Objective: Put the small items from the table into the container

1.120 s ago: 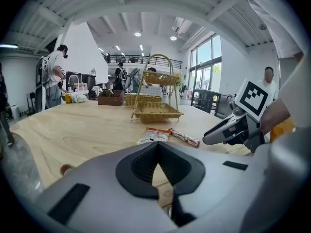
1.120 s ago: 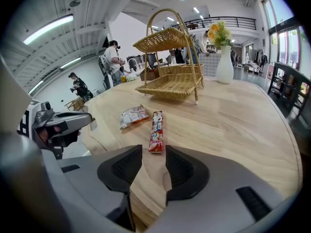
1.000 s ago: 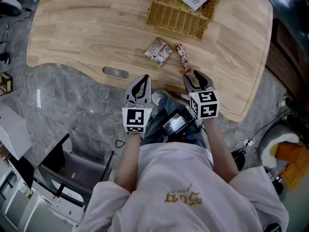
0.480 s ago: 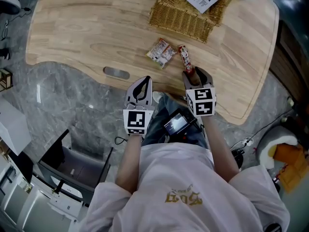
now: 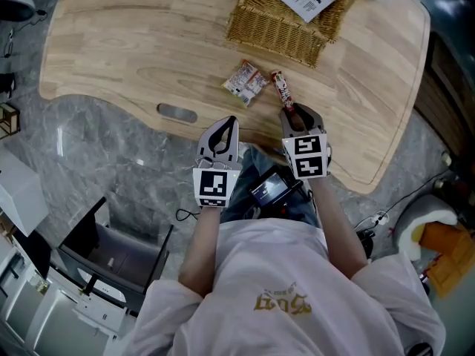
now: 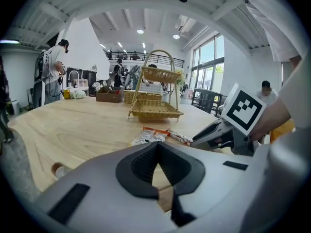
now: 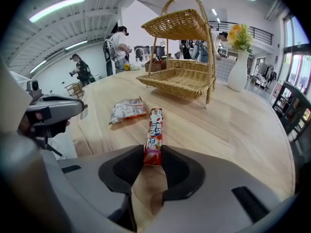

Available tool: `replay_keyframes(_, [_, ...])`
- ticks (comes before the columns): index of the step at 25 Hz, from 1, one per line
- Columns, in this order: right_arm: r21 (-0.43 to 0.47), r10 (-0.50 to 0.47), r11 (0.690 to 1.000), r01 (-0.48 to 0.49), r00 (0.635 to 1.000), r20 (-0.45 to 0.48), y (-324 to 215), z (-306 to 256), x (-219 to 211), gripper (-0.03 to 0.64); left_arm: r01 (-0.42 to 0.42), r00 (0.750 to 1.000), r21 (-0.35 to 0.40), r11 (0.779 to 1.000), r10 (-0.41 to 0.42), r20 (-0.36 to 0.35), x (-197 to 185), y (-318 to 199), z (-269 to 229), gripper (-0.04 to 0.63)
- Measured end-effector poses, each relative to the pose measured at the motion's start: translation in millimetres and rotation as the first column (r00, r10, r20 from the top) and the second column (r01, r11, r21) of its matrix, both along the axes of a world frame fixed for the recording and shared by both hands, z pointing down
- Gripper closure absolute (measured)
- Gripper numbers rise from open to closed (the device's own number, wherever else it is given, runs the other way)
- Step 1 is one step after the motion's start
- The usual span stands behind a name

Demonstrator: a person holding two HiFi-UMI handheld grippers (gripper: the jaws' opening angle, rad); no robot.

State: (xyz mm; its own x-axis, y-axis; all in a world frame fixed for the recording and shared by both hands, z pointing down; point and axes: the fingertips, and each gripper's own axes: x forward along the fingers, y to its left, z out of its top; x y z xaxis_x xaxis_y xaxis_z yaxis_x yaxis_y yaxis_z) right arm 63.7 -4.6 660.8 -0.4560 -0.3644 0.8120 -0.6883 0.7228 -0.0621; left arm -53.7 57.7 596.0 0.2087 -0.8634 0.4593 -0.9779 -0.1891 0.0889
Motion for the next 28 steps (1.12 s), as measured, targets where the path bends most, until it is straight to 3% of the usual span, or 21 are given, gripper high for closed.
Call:
replay_keyframes(8, [-0.053,0.015,0.999,-0.013,0.999,0.032,3.6,-4.2,3.1,0.495,0.093,0.996,-0.011,0.996,-0.093,-0.01,-21.9,7.7,-3.1,0.601])
replay_keyframes(28, [0.017,0.048,0.999,-0.05,0.994,0.097,14.6,-53.5,9.1,0.495,0.077,0.997,0.045,0.996,-0.077,-0.003,-22.6,7.9,-27.5,0.601])
